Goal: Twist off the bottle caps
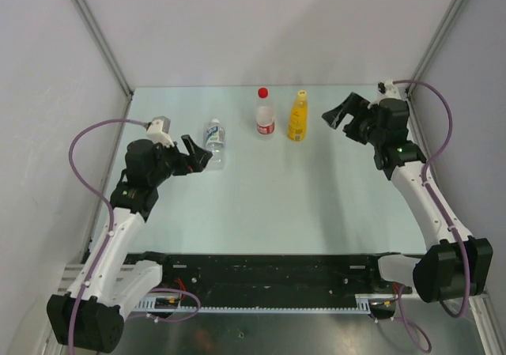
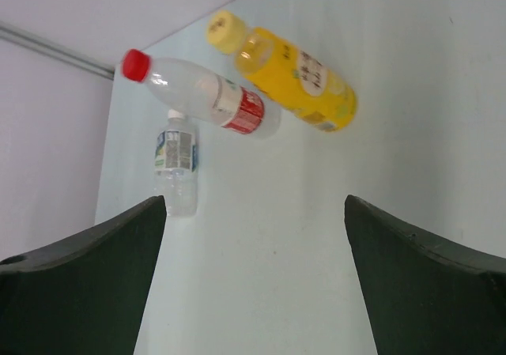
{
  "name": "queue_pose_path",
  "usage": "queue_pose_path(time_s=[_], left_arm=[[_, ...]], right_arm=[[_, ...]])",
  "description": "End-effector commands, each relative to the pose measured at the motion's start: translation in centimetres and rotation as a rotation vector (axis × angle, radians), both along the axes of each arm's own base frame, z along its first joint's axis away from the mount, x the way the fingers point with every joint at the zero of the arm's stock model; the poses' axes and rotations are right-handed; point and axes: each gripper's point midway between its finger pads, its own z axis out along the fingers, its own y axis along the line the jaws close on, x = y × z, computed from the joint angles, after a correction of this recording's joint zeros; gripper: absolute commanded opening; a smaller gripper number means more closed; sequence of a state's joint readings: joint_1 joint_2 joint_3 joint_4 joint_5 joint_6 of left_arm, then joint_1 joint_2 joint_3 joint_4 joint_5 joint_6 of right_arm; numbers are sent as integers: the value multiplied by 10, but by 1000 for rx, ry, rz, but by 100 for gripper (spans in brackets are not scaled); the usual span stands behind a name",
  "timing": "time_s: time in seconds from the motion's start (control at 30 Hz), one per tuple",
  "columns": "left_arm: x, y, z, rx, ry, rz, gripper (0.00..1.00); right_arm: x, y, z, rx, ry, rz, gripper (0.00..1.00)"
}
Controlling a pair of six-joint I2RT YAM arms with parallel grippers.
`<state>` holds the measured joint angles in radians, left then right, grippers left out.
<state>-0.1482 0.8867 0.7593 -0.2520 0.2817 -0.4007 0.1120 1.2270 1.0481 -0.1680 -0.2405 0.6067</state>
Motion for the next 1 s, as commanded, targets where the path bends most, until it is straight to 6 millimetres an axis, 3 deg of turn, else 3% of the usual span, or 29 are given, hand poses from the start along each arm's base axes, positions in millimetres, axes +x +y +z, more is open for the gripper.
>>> queue_pose_path(time_s=[0.0, 0.27, 0.5, 0.73, 0.97], left_arm=[[-4, 5, 6, 27, -42, 0, 100], [-5, 6, -12, 64, -11, -20, 99], [-5, -1, -16, 74, 2, -77, 99], [-4, -10, -20, 57, 30, -129, 99], [-3, -10, -27, 58, 54, -128, 99]], right_arm=[[0, 6, 46, -114, -93, 10, 99], [3, 35, 59, -274, -157, 58, 99], [25, 60, 58, -448, -177, 0, 100], [68, 73, 43, -619, -142, -65, 99], [123, 78, 19, -646, -76, -53, 99]])
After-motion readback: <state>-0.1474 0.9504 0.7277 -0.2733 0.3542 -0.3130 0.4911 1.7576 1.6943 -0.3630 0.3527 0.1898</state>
